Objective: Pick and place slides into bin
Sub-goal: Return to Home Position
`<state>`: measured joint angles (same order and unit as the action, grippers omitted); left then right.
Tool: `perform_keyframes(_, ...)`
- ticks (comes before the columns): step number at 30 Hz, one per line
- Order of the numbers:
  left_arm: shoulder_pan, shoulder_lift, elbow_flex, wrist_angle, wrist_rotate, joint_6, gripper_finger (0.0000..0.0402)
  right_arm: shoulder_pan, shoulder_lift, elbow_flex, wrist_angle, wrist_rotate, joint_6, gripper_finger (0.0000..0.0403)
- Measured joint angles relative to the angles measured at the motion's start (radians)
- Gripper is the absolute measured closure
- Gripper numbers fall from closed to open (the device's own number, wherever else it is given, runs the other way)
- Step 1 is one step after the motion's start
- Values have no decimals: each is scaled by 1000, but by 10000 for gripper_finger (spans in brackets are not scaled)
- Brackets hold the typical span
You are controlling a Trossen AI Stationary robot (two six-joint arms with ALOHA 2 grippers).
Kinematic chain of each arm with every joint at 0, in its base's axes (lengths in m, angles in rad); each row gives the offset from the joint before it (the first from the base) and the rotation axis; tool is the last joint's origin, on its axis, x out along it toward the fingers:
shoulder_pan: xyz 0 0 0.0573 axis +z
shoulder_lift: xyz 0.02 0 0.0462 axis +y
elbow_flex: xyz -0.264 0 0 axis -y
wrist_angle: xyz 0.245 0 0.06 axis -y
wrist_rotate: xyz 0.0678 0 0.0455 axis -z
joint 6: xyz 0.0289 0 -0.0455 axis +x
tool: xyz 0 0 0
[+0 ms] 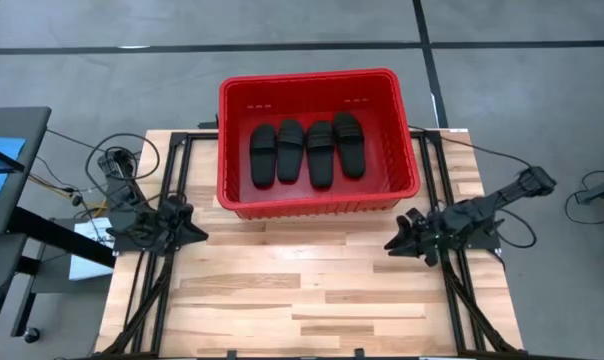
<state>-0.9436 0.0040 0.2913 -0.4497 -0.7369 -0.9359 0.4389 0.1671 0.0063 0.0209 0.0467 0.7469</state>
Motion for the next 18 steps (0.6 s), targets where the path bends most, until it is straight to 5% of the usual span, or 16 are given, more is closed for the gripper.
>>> perform_keyframes(9,0,0,0,-127,23,-133,360,6,202,0,-7,-31,142,280)
perform_keyframes(18,0,0,0,-191,7,-224,360,4,246,0,-6,-30,196,280)
